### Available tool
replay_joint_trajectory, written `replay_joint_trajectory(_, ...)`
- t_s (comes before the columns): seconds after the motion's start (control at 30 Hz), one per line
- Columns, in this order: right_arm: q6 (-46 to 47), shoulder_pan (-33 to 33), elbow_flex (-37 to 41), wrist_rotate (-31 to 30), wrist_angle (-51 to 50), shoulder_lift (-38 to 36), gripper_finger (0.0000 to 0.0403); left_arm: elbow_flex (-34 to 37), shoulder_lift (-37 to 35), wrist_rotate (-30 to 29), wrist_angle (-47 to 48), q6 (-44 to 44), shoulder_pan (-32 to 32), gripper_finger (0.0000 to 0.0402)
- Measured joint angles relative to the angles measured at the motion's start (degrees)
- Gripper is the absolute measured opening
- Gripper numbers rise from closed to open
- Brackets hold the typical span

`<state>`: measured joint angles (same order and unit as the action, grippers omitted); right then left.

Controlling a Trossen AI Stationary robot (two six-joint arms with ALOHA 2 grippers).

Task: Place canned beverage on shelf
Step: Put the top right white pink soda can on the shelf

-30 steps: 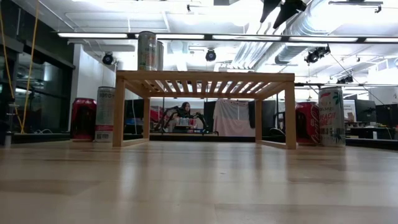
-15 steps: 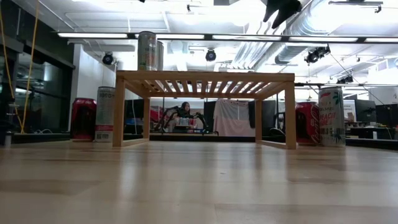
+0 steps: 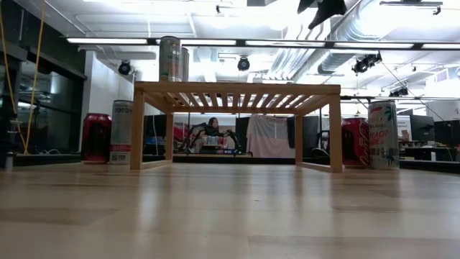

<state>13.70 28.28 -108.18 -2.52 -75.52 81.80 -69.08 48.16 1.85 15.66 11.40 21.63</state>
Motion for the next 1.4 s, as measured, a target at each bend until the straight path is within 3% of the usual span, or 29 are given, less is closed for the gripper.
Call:
replay_joint_trajectory(0.2, 19.56, 0.05, 0.49, -13.38, -10.36, -0.09, 0.0310, -0.01, -2.90, 0.01, 8.48, -0.01, 0.02, 0.0386)
replay_joint_trajectory(0.3, 25.18, 0.05, 4.06, -16.20, -14.85, -0.20, 0.0310, 0.00, -3.01, 0.02, 9.16, 0.31, 0.02, 0.0386)
replay_joint_trajectory(0.57, 30.70, 2.69, 26.77, -17.97, -9.18, -2.88, 0.0310, 0.00, -2.97, 0.04, 8.99, 3.61, 0.02, 0.0386)
replay_joint_trajectory(0.73, 35.82, 6.76, 38.57, -18.67, -1.39, -8.69, 0.0310, 0.00, -2.94, 0.03, 8.15, 4.92, 0.02, 0.0386)
replay_joint_trajectory(1.03, 42.87, 11.50, 46.50, -22.37, 1.32, -18.58, 0.0310, 0.00, -1.53, -0.92, 7.85, 6.01, 0.04, 0.0386)
replay_joint_trajectory(1.4, 44.37, 12.36, 53.60, -20.31, 10.67, -19.15, 0.0310, 0.00, 0.42, -1.00, 7.98, 7.52, 0.04, 0.0386)
